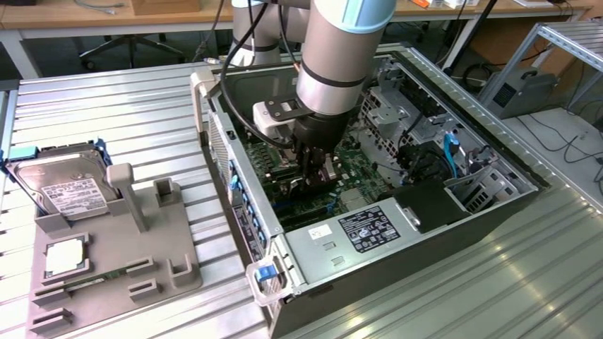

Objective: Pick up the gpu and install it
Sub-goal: 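Insert the gpu into the slot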

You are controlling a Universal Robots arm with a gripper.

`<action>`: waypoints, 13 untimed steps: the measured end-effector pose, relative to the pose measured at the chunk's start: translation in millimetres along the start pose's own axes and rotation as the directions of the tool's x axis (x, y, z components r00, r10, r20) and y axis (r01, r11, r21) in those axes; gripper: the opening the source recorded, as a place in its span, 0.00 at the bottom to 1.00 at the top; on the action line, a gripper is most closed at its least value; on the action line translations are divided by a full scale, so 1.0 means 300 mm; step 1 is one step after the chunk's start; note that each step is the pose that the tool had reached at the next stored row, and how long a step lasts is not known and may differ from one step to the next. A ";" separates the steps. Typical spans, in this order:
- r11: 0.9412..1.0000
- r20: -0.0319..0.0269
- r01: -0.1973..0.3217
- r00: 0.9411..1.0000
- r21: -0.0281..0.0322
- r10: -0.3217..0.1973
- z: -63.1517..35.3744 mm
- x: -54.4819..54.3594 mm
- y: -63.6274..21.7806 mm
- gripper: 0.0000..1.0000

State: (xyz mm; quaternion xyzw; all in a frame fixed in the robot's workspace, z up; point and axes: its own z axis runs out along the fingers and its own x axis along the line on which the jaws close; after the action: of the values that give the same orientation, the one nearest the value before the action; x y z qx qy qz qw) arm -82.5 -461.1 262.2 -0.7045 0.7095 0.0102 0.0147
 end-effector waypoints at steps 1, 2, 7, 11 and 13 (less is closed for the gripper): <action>1.000 0.001 0.000 1.000 0.001 0.000 0.000 0.000 0.000 0.27; 1.000 0.002 0.000 1.000 0.002 0.000 0.001 0.000 0.001 0.27; 1.000 0.015 0.000 1.000 0.010 -0.001 0.004 0.000 0.003 0.27; 1.000 0.017 0.000 1.000 0.011 -0.001 0.004 0.000 0.003 0.27; 1.000 0.017 0.001 1.000 0.011 -0.001 0.004 0.000 0.003 0.27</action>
State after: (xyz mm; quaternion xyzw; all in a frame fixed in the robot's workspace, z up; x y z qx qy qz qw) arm -83.4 -461.1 260.9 -0.7045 0.7092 0.0121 0.0246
